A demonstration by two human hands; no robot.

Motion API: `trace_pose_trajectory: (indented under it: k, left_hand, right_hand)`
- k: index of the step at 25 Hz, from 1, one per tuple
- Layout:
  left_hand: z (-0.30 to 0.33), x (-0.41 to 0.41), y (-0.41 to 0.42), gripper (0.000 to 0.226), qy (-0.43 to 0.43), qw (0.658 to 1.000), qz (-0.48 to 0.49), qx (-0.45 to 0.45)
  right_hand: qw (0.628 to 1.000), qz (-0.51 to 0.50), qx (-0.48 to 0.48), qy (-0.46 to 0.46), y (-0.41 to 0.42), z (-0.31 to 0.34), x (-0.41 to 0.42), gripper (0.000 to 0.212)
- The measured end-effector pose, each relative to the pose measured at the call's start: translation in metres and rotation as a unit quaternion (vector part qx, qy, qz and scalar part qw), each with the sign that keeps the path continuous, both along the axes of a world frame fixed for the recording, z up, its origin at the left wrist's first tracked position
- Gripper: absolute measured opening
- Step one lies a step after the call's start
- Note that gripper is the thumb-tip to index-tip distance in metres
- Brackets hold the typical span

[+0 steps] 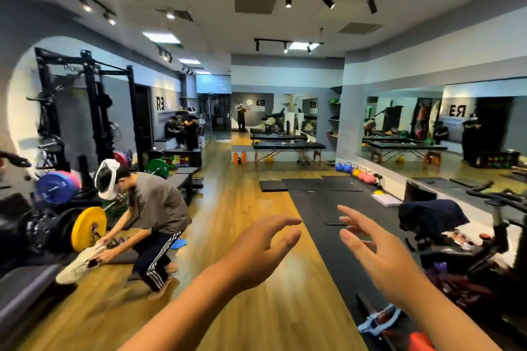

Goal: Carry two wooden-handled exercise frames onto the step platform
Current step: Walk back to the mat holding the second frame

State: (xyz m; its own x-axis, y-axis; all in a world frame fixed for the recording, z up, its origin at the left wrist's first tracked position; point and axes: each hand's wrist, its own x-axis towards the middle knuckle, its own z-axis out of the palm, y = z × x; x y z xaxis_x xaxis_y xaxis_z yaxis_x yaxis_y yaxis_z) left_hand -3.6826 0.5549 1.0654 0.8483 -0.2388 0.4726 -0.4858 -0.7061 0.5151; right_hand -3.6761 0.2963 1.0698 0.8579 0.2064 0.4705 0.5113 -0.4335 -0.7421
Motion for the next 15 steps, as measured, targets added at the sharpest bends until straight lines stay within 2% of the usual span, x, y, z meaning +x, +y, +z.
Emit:
trace_pose_trajectory:
  k: [7, 15]
  left_hand:
    - [-0.013, 0.077, 0.015, 0.048, 0.015, 0.997, 0.081, -0.016]
    - [0.031, 0.131, 0.022, 0.062, -0.009, 0.989, 0.145, -0.032]
  right_hand:
    - [0.995, 0.088, -0.035, 0.005, 0.028, -0.018, 0.119, 0.058]
    - [0.988, 0.148, -0.015, -0.039, 0.042, 0.015, 0.226, 0.047]
